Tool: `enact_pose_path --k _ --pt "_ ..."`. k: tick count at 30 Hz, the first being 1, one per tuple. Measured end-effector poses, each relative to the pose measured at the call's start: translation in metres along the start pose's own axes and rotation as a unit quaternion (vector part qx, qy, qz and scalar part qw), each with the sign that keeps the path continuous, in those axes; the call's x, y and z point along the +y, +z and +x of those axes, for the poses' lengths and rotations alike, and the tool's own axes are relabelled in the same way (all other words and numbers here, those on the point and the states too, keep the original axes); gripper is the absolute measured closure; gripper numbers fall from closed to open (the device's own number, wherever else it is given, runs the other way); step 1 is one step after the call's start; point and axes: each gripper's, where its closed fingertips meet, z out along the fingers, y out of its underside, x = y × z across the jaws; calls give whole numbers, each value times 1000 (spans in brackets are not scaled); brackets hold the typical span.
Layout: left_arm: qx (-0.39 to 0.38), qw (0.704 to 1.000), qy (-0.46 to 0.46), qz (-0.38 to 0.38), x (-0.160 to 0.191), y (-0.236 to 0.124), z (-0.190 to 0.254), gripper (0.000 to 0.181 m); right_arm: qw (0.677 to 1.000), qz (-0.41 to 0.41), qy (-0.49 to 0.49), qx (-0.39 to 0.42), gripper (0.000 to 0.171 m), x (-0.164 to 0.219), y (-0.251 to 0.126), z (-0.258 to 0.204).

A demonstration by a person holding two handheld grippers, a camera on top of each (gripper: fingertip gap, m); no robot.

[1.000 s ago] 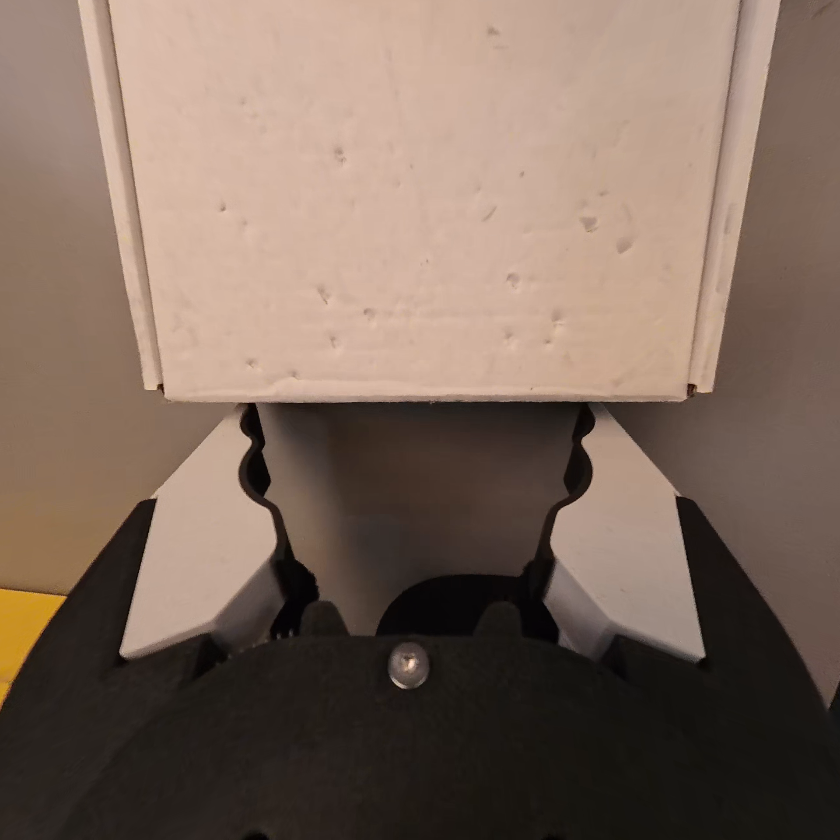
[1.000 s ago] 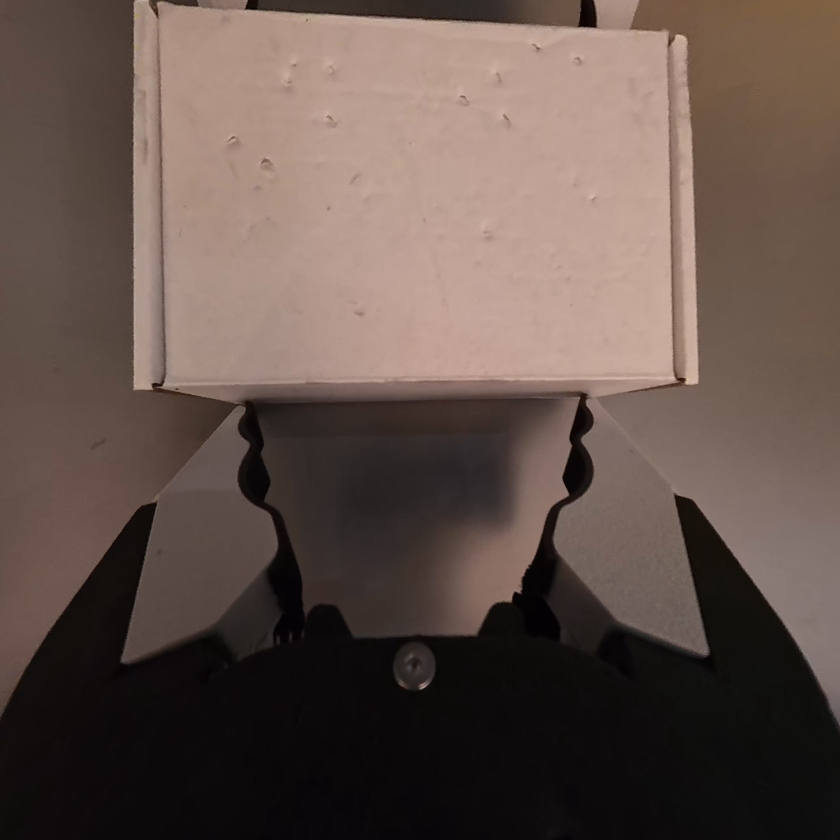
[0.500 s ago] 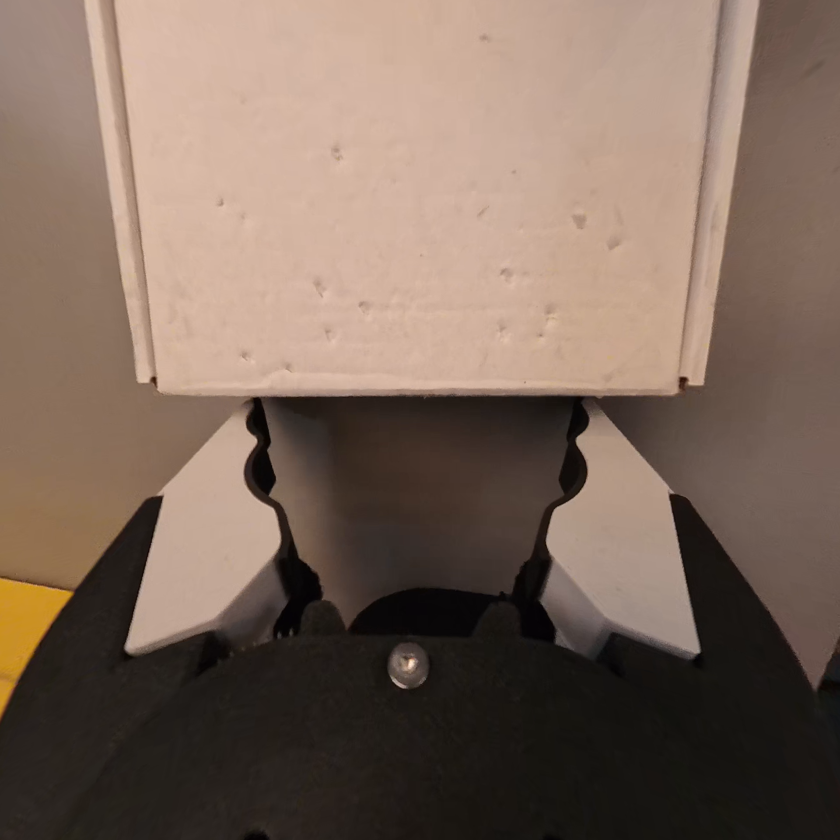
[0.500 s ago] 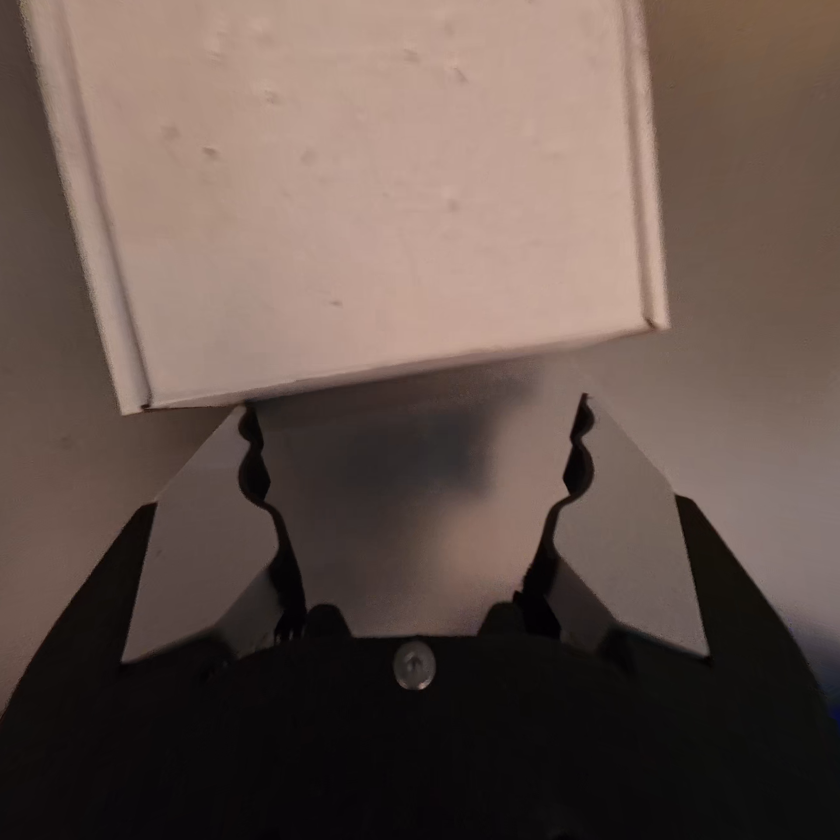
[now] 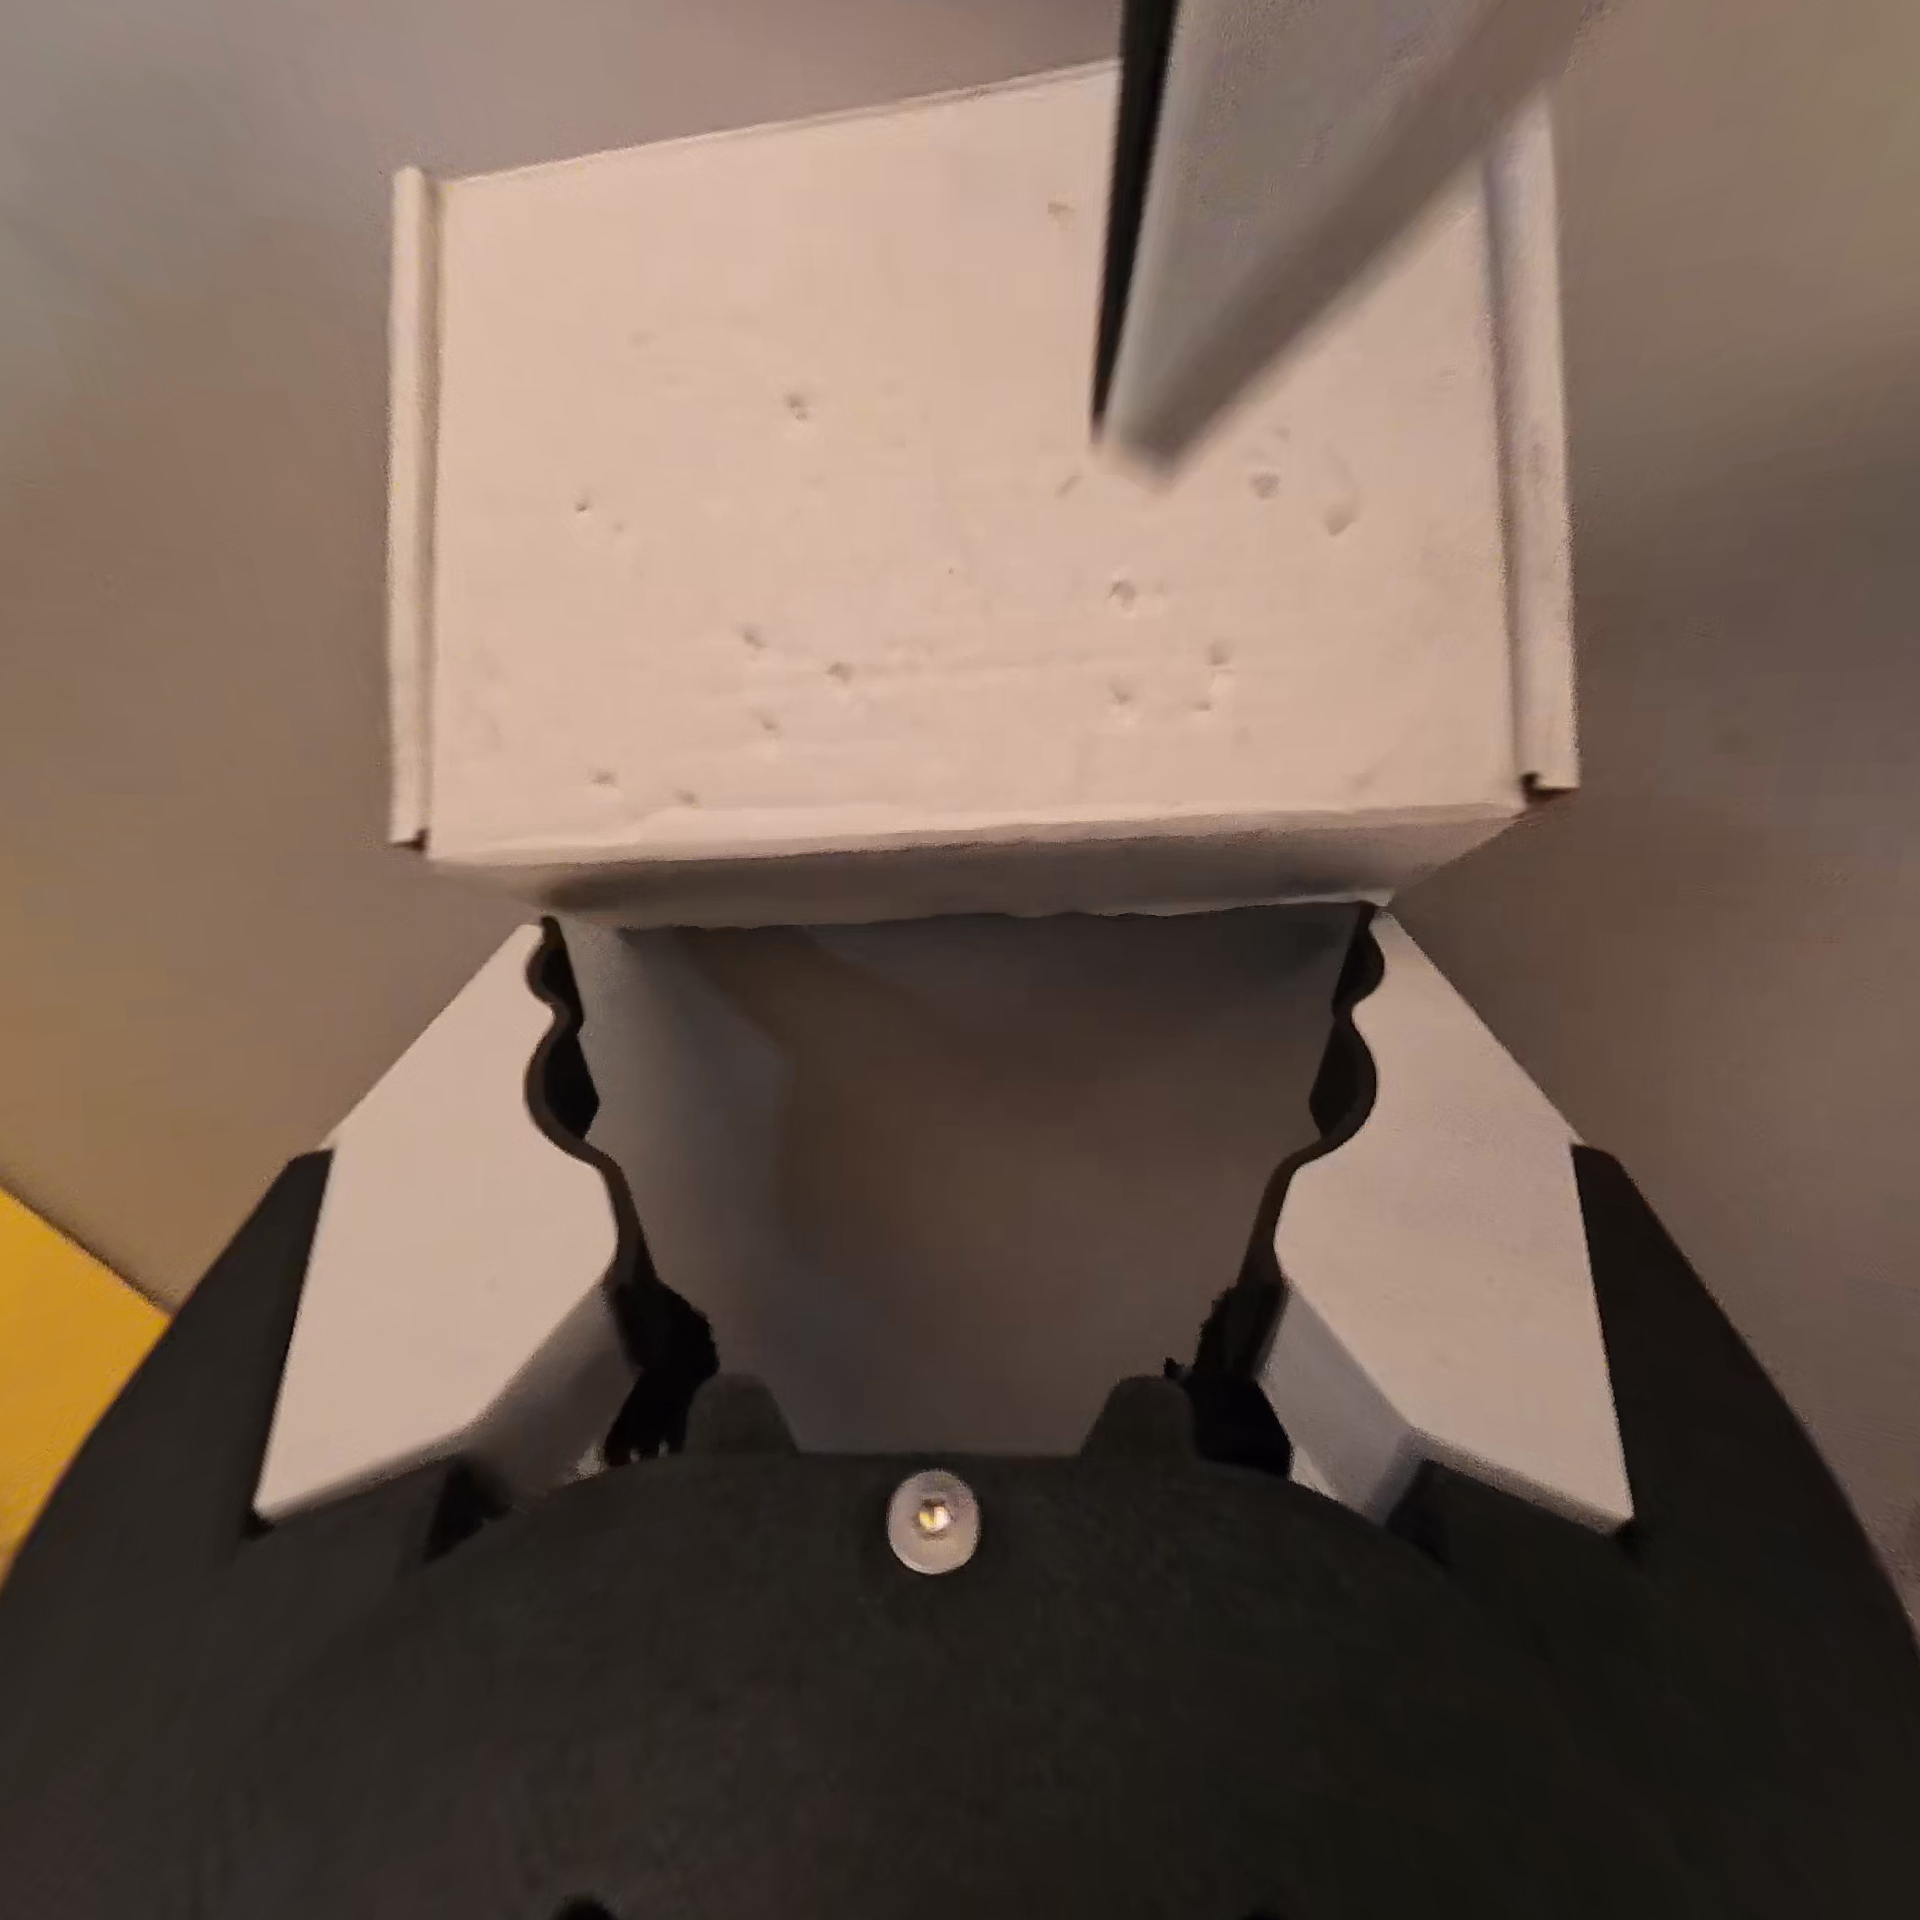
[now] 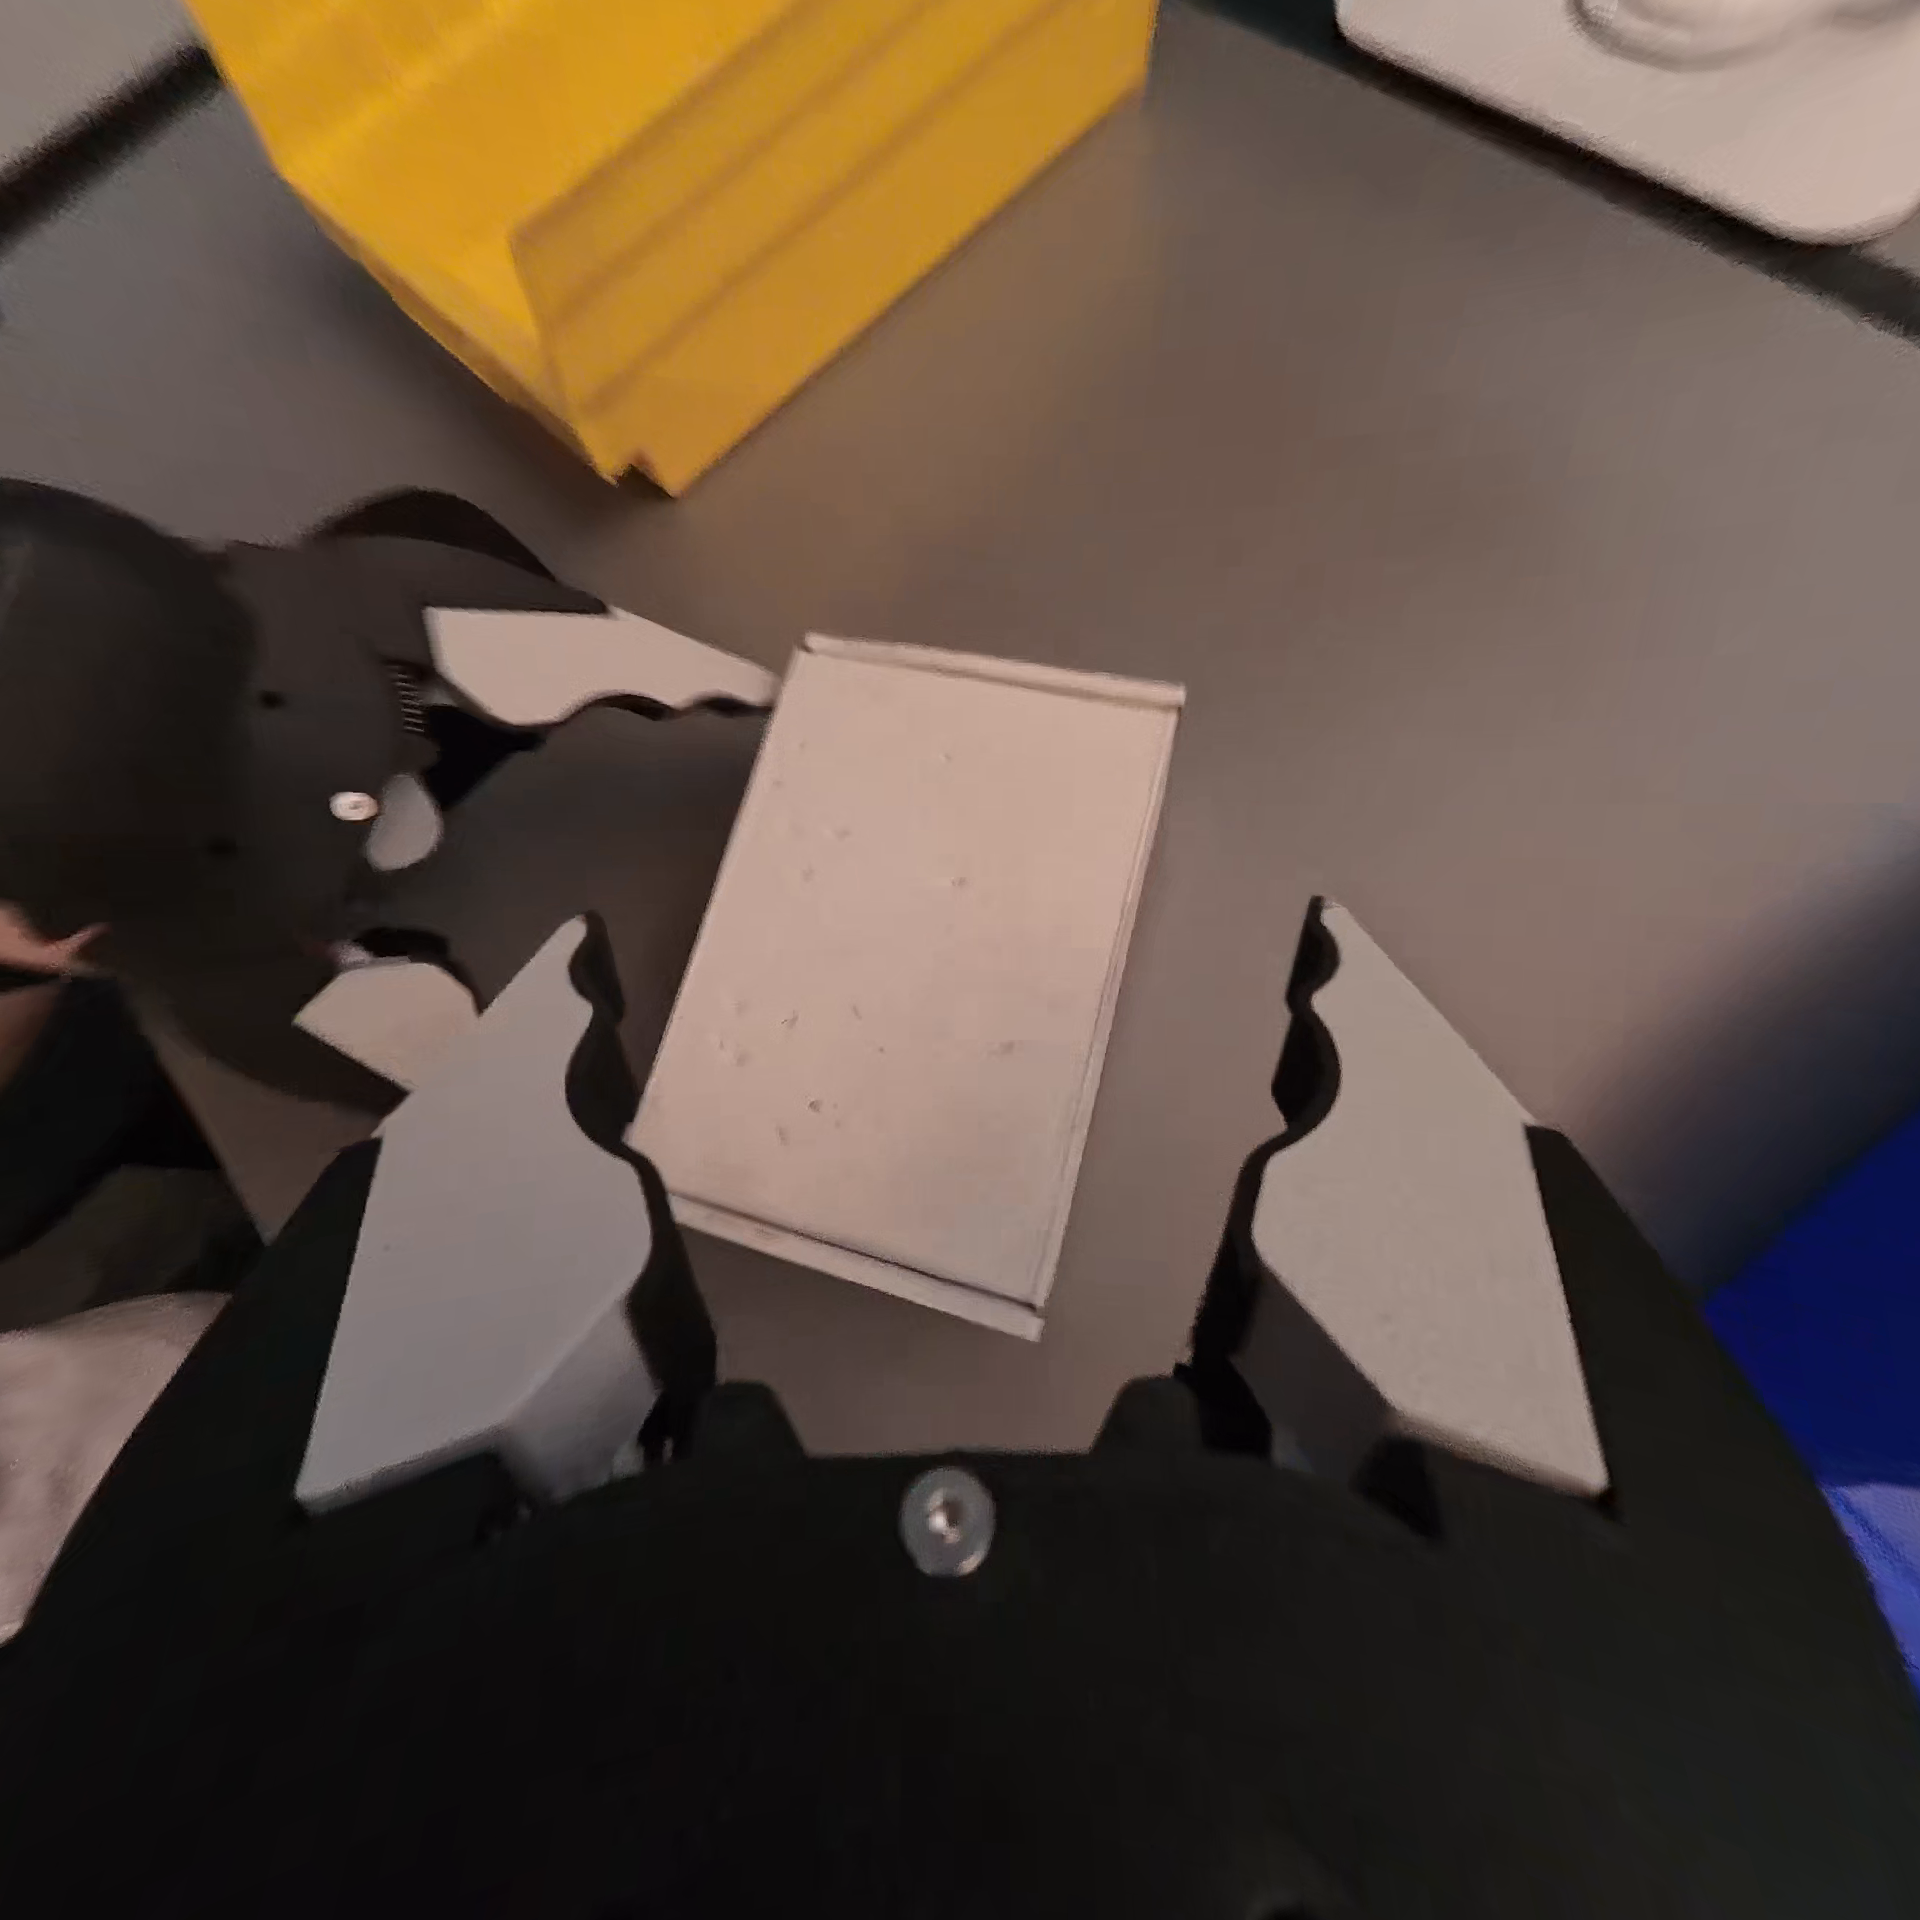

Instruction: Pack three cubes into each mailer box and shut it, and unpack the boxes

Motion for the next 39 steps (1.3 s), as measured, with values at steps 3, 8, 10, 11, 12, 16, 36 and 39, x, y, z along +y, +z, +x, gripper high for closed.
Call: enact_pose_path --k 3,8,10,11,12,16,36,39 --pt "-48 997 -52 36 -2 -8 -12 41 997 -66 34 13 37 15 21 -7" --pt "-68 970 -161 170 -5 -38 -35 51 984 -164 38 56 38 29 43 -9" --pt "-60 952 -192 229 -10 -54 -41 55 975 -208 45 61 37 35 50 -10" --pt "-45 944 -192 266 -17 -64 -38 57 971 -224 51 62 37 37 54 -10" --pt "-27 935 -180 305 -24 -74 -33 59 966 -242 56 67 37 40 56 -10" --pt "-30 912 -122 390 -37 -103 -24 64 946 -304 56 101 40 55 58 -3" --pt "-51 927 -4 371 -38 -92 11 71 940 -329 0 91 45 22 -16 15" --pt "-43 928 -8 371 -38 -91 12 72 942 -320 -46 87 45 -12 -66 37"
